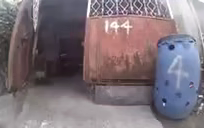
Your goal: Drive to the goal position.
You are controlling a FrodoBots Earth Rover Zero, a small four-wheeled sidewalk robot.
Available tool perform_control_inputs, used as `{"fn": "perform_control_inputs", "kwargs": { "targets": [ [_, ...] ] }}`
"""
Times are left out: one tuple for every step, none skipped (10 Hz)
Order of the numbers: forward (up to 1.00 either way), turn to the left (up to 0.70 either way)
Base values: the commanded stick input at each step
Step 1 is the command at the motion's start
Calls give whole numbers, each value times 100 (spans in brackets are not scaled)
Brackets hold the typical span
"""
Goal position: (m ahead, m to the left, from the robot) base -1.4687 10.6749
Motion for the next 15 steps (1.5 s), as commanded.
{"fn": "perform_control_inputs", "kwargs": {
  "targets": [
    [-70,0],
    [-70,0],
    [-70,0],
    [-70,0],
    [-70,0],
    [-70,0],
    [-70,0],
    [-70,0],
    [-70,0],
    [-70,0],
    [-70,0],
    [-70,0],
    [-54,0],
    [0,0],
    [0,0]
  ]
}}
